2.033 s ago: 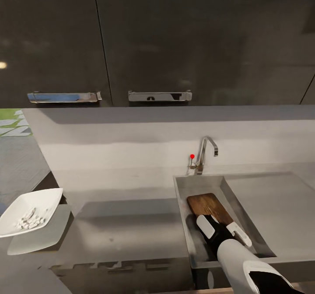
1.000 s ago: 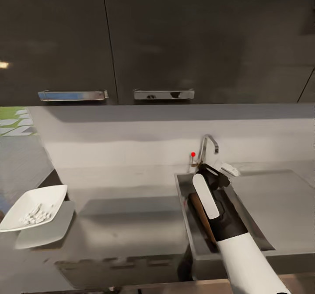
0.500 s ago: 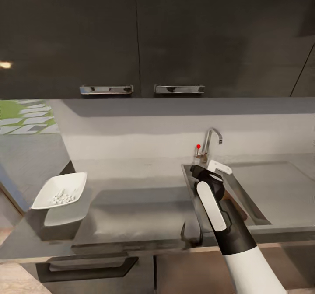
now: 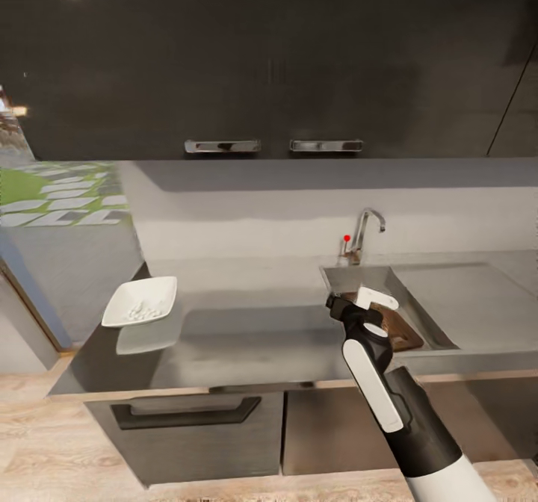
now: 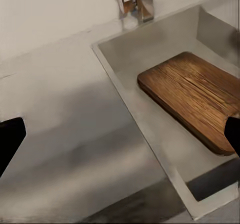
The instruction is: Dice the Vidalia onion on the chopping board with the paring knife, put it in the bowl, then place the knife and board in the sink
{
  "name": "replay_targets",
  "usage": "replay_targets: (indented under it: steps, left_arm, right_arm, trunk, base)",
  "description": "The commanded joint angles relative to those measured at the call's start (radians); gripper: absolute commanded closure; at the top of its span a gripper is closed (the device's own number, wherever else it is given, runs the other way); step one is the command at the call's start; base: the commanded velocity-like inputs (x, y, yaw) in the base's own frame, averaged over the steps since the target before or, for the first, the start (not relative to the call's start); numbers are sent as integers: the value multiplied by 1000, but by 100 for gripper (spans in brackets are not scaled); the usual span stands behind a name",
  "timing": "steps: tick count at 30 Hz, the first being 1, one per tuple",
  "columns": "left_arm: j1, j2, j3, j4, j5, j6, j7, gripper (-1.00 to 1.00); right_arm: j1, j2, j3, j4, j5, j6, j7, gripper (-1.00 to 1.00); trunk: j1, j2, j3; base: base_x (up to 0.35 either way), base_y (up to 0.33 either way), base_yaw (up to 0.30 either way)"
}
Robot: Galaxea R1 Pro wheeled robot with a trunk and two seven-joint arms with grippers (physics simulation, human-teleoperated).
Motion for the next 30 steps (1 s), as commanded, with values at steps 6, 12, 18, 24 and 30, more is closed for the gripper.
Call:
replay_targets:
  steps: [6, 12, 18, 24, 30]
  left_arm:
    - [0, 0, -3, -1, 9, -2, 4, -100]
    - [0, 0, -3, -1, 9, -2, 4, -100]
    - [0, 0, -3, -1, 9, -2, 4, -100]
    - [0, 0, -3, -1, 9, -2, 4, -100]
    - [0, 0, -2, 3, 9, -2, 4, -100]
  right_arm:
    - [41, -94, 120, -33, -6, -108, -8, -100]
    - [76, -220, 260, -38, -16, -275, -13, -100]
    - [126, -229, 269, -36, -16, -314, -13, -100]
    - [167, -231, 318, -22, -11, -364, -13, -100]
    - [177, -245, 445, 91, -9, -482, -12, -100]
  trunk:
    - [0, -2, -2]
    - [0, -2, -2]
    - [0, -2, -2]
    - [0, -2, -2]
    - [0, -2, -2]
  base:
    - [-284, 177, 0]
    - [-284, 176, 0]
    - [-284, 177, 0]
    - [-284, 176, 0]
    - [-277, 173, 0]
